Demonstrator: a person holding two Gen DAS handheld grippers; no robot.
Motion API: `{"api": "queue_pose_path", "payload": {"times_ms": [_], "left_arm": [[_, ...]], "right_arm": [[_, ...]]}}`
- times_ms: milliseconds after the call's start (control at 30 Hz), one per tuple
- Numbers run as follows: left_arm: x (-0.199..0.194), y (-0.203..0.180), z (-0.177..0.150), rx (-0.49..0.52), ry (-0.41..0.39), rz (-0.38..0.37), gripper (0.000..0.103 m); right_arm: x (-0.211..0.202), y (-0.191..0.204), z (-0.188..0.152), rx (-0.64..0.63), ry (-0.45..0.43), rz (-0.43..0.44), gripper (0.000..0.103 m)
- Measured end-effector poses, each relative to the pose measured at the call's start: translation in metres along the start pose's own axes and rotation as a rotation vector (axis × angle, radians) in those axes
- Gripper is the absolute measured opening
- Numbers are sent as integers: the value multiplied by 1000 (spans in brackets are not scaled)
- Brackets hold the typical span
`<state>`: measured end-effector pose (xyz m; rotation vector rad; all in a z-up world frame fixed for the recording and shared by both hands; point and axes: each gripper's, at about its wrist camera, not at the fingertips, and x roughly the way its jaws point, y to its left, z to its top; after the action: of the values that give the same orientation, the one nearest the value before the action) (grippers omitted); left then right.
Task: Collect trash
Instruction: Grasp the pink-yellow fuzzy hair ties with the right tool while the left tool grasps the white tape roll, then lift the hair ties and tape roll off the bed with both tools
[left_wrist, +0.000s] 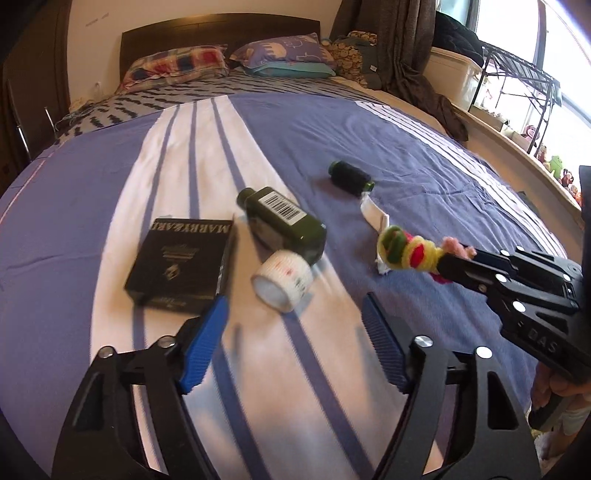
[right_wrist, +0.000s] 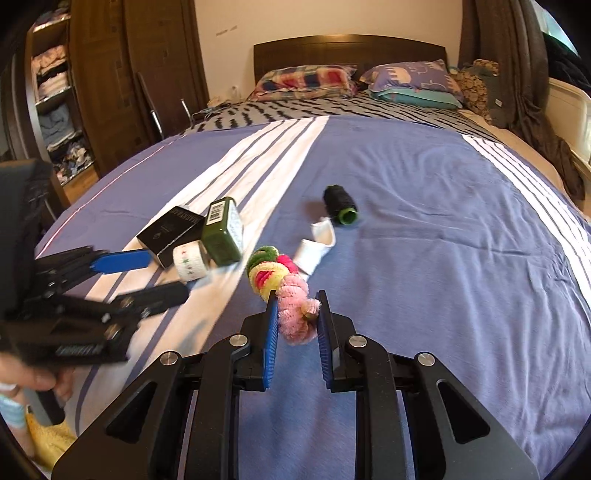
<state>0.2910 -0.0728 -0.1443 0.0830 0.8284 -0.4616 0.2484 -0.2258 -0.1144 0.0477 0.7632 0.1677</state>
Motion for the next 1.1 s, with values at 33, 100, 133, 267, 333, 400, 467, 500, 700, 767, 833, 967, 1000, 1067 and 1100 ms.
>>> {"api": "queue_pose_path", "payload": {"times_ms": [33, 100, 133, 267, 333, 400, 467, 500, 700, 767, 833, 967, 1000, 1067, 1100], "left_arm": [[6, 0, 3, 0, 6, -4, 63], [16, 1, 7, 1, 16, 1, 62], [20, 3, 8, -2, 24, 3, 60], [33, 11, 9, -29, 56, -27, 44], [30, 12, 9, -31, 49, -30, 37], [27, 11, 8, -26, 47, -38, 37], [23, 8, 5, -25, 49, -37, 36], [19, 6, 2, -24, 49, -39, 36], [-16, -9, -22, -17, 36, -32, 36], [-30, -12, -29, -18, 24, -30, 36], [-45, -18, -36, -16, 10, -32, 36], [-76, -29, -52, -14, -16, -31, 36], [-82, -32, -55, -13, -20, -32, 36], [-94, -37, -63, -11, -28, -36, 36], [-100, -40, -69, -9, -31, -38, 36]], "right_arm": [[-1, -2, 0, 4, -2, 0, 20], [-2, -4, -2, 8, -6, 3, 20], [-3, -6, -2, 10, -7, 7, 20], [-3, -10, -3, 10, -7, 10, 20], [-2, -11, -5, 13, -6, 9, 20], [-3, -10, -6, 13, -7, 7, 20], [-8, -7, -8, 6, -17, -3, 20], [-11, -5, -9, 3, -22, -7, 20], [-39, 7, -14, -29, -52, -52, 20], [-53, 11, -19, -37, -63, -59, 20], [-65, 15, -25, -39, -70, -63, 20], [-89, 20, -42, -25, -80, -62, 20], [-95, 20, -47, -21, -81, -61, 20], [-106, 22, -55, -14, -83, -60, 20], [-114, 24, -61, -11, -85, -60, 20]]}}
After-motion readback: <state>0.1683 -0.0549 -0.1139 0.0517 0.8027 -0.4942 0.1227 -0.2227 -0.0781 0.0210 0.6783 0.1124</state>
